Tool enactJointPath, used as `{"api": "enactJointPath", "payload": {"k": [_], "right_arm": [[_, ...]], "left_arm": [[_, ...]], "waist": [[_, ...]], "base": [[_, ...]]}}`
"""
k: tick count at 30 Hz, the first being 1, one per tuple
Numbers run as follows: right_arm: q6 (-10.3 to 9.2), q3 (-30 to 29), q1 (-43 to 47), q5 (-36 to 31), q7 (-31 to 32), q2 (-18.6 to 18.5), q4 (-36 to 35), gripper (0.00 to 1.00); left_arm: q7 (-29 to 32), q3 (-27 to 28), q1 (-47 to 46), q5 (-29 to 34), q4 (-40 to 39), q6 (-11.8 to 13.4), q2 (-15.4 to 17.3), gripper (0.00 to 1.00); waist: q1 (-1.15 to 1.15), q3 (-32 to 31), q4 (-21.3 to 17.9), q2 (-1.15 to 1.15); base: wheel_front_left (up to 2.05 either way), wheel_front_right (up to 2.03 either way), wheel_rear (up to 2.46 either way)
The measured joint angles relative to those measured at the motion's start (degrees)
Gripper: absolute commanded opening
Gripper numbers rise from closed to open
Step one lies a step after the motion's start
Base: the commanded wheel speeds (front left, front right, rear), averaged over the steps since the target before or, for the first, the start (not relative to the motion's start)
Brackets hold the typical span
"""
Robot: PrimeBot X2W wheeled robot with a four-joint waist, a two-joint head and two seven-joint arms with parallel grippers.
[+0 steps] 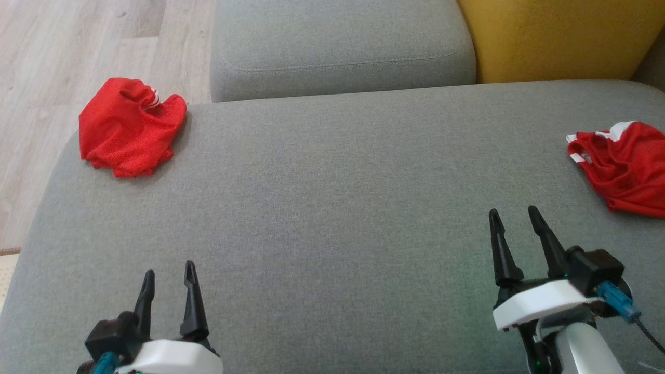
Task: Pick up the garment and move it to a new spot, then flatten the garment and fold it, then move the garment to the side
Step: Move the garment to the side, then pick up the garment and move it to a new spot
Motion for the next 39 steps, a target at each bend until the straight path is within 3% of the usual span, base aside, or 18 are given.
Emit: {"api": "enactJointPath", "payload": {"k": [32,39], "right_arm": [[0.0,0.3,3.7,0.3,2.7,0.1,-4.8,1.0],[0.0,0.0,3.9,0.2,2.8,0.1,-5.8,1.0]], "left_arm": [[0.0,-0.7,0.0,0.0,1.2,0.0,0.0,1.0],[0.0,-1.5,-0.2,0.0,1.2,0.0,0.0,1.0]], "waist": [[0.0,0.7,-0.4,0.0],[0.0,0.7,1.8,0.0]], "base": [[0.0,0.0,0.0],[0.0,0.0,0.0]]}}
